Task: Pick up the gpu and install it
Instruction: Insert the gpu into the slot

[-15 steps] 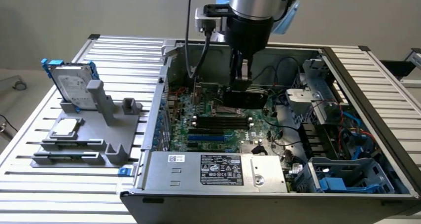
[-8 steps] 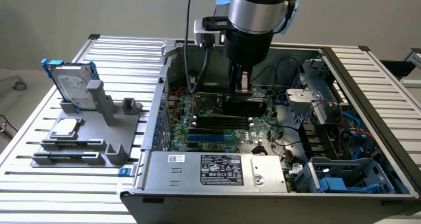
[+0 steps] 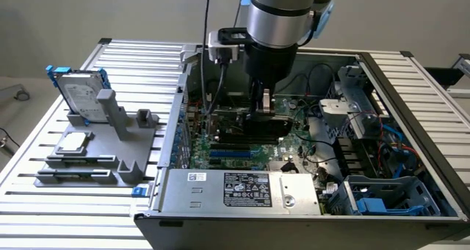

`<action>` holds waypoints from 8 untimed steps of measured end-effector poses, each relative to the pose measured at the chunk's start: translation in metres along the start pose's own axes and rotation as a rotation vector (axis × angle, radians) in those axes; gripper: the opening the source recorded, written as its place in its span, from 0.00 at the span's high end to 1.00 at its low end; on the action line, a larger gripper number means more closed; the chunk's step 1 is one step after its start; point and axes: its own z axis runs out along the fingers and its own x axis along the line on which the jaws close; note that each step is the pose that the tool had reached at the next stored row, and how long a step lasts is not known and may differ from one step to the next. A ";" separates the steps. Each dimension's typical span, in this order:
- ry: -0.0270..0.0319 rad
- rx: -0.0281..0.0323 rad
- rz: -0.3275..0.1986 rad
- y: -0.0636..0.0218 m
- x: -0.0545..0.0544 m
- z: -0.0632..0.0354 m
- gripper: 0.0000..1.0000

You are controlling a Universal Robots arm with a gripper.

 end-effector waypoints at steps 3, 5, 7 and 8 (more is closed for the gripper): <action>0.0000 0.0016 0.000 0.0135 0.001 0.0026 0.74; -0.0001 0.0032 -0.001 0.0196 0.004 0.0036 0.74; -0.0001 0.0039 -0.002 0.0213 0.006 0.0042 0.74; -0.0002 0.0040 -0.003 0.0217 0.007 0.0045 0.74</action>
